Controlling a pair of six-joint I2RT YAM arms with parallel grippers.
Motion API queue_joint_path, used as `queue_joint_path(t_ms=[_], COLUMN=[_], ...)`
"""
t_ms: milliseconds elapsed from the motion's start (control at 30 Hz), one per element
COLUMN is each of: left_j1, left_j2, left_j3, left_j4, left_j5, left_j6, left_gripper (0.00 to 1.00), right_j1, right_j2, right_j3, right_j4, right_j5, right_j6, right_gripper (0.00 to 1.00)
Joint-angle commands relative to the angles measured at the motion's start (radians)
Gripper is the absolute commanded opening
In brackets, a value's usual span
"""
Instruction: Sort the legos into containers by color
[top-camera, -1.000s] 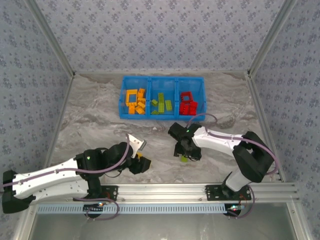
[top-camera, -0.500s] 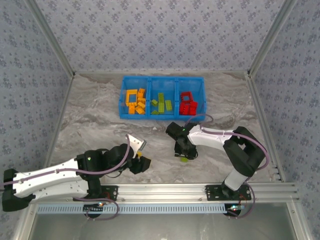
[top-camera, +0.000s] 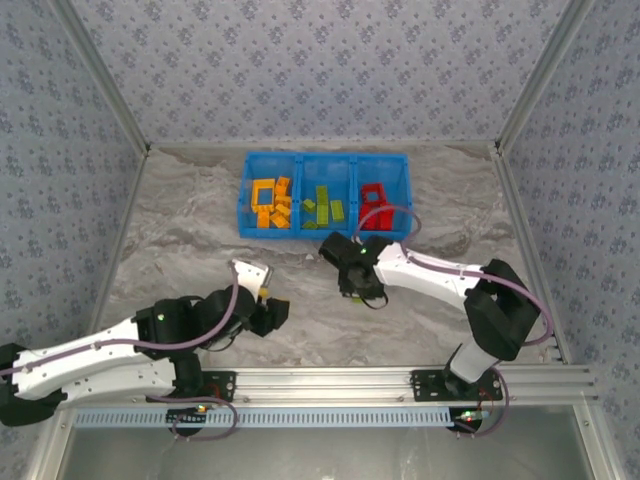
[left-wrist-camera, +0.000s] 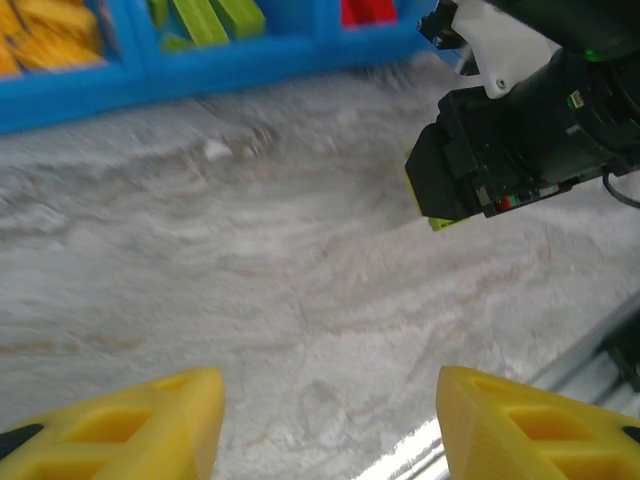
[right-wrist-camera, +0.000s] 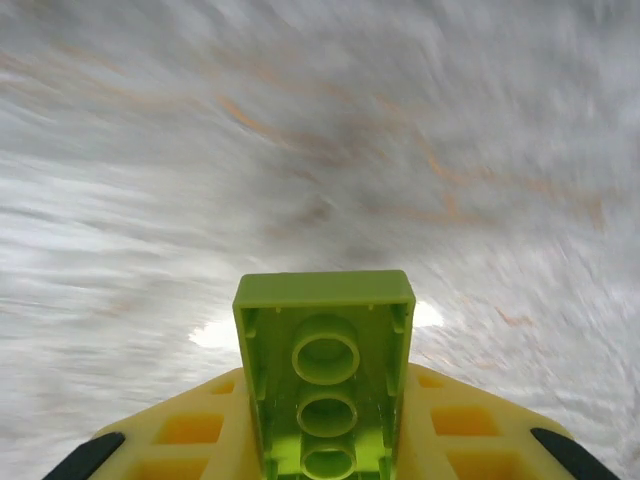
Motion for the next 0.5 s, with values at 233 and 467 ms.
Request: queue_joint_path(t_ms=[233,467], left_j1=[0.044,0.054], left_j2=[0.156,0.244], left_j3=[0.276,0.319], left_j4=[-0.161,-0.123], left_j5=[-0.24,-0.211], left_j6=[-0.023,0.015], left_gripper=[0.62,0.62], right_j1=[-0.179,-0.265], right_j2=[0.338,0.59], right_j3=[0.524,0.806], right_j4=[0.07,0.015], right_j5=[-0.155,-0.266], right_j6=[-0.278,-0.332], right_gripper=[0.3,0.31])
